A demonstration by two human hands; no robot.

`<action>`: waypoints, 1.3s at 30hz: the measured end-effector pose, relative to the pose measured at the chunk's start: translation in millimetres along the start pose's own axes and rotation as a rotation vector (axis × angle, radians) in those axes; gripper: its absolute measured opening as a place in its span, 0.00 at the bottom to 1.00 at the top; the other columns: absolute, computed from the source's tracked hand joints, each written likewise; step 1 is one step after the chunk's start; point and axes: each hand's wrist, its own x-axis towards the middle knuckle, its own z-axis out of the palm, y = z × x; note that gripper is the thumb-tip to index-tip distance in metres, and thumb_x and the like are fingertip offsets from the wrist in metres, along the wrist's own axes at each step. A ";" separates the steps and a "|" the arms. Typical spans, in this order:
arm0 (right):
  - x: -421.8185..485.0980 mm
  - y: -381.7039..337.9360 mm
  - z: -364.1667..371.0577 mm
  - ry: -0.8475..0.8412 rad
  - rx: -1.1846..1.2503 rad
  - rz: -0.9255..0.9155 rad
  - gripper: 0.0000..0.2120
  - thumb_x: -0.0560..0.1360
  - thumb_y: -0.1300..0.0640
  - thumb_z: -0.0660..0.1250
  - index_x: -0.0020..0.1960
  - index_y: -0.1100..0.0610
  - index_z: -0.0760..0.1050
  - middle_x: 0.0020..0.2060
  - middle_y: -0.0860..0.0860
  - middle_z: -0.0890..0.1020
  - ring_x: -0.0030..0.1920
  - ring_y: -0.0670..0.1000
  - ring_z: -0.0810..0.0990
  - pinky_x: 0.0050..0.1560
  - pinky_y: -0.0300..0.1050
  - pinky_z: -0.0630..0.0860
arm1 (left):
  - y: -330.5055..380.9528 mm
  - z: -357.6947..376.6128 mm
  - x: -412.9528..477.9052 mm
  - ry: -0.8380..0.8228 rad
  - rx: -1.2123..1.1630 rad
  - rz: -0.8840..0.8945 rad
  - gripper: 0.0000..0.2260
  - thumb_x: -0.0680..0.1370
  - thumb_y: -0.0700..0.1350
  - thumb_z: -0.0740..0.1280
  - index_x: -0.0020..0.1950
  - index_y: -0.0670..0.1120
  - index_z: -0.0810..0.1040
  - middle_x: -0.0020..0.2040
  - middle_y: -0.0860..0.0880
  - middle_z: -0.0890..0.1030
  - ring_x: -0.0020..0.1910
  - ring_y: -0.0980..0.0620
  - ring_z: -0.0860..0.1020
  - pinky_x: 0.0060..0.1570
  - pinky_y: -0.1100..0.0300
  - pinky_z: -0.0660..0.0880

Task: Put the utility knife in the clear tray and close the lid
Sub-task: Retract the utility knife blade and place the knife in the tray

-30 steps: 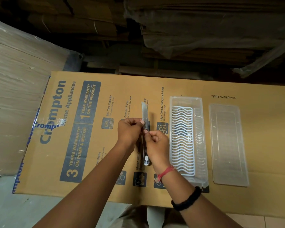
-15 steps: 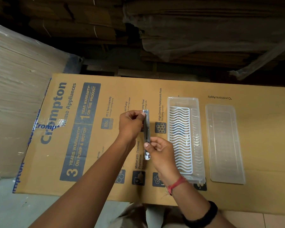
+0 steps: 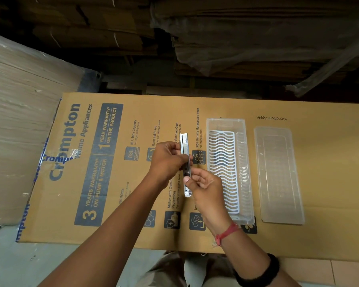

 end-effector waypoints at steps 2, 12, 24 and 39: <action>-2.7 0.3 0.0 -0.003 -0.026 -0.012 0.17 0.73 0.67 0.70 0.46 0.43 0.76 0.39 0.45 0.82 0.39 0.39 0.81 0.42 0.32 0.77 | 1.3 0.6 -0.1 0.013 -0.017 -0.017 0.08 0.72 0.27 0.68 0.40 0.39 0.78 0.34 0.41 0.84 0.27 0.51 0.83 0.44 0.40 0.81; -2.3 -12.4 -8.3 0.042 -0.207 -0.099 0.08 0.71 0.60 0.74 0.41 0.48 0.79 0.32 0.46 0.83 0.32 0.41 0.82 0.35 0.35 0.76 | 8.4 11.1 -4.3 0.022 0.004 -0.005 0.07 0.69 0.28 0.69 0.44 0.37 0.81 0.35 0.40 0.84 0.36 0.42 0.85 0.45 0.38 0.83; 4.8 -10.6 -59.2 0.279 -0.839 -0.289 0.04 0.72 0.57 0.71 0.45 0.58 0.82 0.38 0.52 0.79 0.38 0.49 0.77 0.37 0.37 0.69 | 11.7 67.8 -17.6 -0.087 0.293 0.206 0.03 0.72 0.35 0.70 0.42 0.42 0.79 0.35 0.49 0.80 0.33 0.53 0.78 0.38 0.59 0.77; 36.0 11.8 -55.6 0.259 -1.081 -0.102 0.06 0.74 0.66 0.63 0.47 0.61 0.79 0.45 0.58 0.81 0.46 0.58 0.80 0.42 0.47 0.76 | -23.7 61.3 -13.2 0.136 0.579 0.278 0.10 0.74 0.41 0.72 0.55 0.43 0.82 0.34 0.54 0.77 0.36 0.53 0.78 0.42 0.61 0.73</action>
